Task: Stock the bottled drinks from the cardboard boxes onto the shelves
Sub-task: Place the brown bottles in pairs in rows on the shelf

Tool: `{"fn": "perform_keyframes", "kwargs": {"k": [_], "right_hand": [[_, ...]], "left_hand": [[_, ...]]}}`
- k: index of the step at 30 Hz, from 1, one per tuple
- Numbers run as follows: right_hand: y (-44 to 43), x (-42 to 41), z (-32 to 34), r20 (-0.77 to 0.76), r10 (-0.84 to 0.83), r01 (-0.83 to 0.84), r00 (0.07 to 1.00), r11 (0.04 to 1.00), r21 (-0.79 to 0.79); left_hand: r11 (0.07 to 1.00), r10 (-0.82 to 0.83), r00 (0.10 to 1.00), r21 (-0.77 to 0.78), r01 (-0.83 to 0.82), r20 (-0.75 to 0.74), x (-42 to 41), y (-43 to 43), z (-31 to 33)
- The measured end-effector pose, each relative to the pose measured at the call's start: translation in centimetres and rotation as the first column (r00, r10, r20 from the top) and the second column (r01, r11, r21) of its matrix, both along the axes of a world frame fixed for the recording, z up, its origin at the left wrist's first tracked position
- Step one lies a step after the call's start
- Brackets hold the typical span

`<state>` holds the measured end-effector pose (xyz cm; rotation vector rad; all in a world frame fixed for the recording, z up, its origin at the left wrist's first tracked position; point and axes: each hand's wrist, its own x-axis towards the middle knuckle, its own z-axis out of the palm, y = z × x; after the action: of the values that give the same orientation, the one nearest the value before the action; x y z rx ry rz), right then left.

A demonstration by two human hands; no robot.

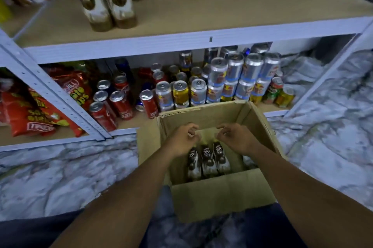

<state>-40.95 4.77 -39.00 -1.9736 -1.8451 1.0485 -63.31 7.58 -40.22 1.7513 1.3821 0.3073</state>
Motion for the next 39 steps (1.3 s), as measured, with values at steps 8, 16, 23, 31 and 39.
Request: {"fn": "perform_keyframes", "kwargs": {"k": [8, 16, 23, 31, 39], "right_hand": [[3.4, 0.4, -8.9, -0.09, -0.017, 0.008, 0.996, 0.995, -0.1], [5.7, -0.4, -15.4, -0.163, 0.052, -0.08, 0.985, 0.983, -0.167], [6.0, -1.1, -17.2, -0.117, 0.101, -0.122, 0.988, 0.975, -0.188], [6.0, -1.2, -15.6, -0.041, 0.116, -0.119, 0.992, 0.989, -0.09], [6.5, -2.1, -16.3, -0.038, 0.158, -0.161, 0.987, 0.984, -0.077]], "left_hand": [[0.987, 0.116, 0.991, -0.106, -0.122, -0.069, 2.0, 2.8, -8.9], [0.978, 0.109, 0.98, -0.158, -0.135, -0.164, 2.7, 3.9, -13.8], [0.973, 0.135, 0.976, -0.162, -0.163, -0.174, 2.7, 3.9, -14.7], [0.972, 0.192, 0.973, -0.112, -0.206, -0.125, 2.2, 3.9, -14.5], [0.951, 0.267, 0.959, -0.137, -0.278, -0.094, 2.0, 3.7, -14.7]]}}
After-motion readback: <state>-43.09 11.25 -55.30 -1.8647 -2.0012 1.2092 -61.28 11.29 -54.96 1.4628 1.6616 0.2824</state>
